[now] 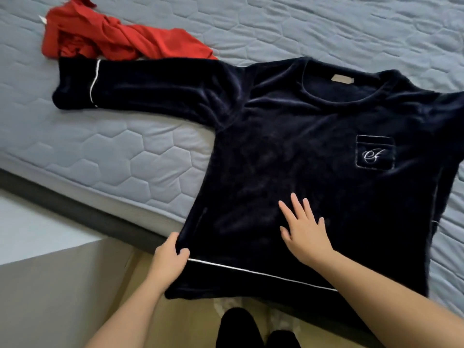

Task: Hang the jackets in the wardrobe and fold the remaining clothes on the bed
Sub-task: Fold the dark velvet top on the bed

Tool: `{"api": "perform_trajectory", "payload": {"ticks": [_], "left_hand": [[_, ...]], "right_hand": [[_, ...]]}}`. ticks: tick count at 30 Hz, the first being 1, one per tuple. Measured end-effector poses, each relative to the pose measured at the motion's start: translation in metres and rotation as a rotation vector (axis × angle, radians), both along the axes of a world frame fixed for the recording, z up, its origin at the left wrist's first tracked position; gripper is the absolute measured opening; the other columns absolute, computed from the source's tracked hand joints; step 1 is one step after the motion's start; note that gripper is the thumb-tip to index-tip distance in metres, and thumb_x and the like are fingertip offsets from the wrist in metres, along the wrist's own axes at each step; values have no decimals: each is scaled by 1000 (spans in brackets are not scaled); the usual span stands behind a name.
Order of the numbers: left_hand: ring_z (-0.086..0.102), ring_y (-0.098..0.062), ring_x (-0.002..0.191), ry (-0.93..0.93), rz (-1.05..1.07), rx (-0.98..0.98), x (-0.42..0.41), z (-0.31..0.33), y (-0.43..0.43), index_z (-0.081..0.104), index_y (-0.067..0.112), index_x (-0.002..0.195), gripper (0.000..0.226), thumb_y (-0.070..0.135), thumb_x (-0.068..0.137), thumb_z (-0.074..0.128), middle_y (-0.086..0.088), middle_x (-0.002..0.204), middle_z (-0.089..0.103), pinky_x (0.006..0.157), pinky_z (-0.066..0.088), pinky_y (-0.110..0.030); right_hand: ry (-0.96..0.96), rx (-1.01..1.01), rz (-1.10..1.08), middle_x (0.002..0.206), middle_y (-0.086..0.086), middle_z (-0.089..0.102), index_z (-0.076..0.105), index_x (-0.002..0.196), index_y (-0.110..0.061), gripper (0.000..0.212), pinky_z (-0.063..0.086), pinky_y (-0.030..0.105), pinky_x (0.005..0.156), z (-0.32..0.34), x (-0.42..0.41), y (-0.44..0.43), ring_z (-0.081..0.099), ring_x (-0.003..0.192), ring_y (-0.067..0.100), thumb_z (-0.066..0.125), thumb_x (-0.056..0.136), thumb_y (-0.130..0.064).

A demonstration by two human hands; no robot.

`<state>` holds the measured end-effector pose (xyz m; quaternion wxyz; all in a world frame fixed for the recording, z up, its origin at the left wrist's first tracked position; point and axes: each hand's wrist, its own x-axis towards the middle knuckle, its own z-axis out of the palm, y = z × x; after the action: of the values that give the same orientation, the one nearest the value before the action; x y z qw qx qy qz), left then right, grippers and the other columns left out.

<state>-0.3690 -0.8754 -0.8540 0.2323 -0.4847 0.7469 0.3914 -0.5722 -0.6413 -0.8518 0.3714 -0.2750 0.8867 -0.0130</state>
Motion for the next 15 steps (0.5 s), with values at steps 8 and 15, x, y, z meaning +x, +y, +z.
{"api": "perform_trajectory", "payload": {"ticks": [8,15], "left_hand": [[41,-31,123,-243,-77,-322,-46,37,39,37,10,132,48,23,89,54,-12,136,40,95,40,-44],[43,-21,119,10,-458,-245,-153,79,120,39,18,132,46,20,88,50,-1,131,43,94,41,-36]], "right_hand": [[-124,12,-106,160,-5,-6,9,151,-33,61,26,52,112,42,15,40,1,147,22,39,99,-33],[-27,-59,-503,155,4,21,24,148,-20,57,38,39,103,79,-71,106,32,136,26,46,96,-24]]}}
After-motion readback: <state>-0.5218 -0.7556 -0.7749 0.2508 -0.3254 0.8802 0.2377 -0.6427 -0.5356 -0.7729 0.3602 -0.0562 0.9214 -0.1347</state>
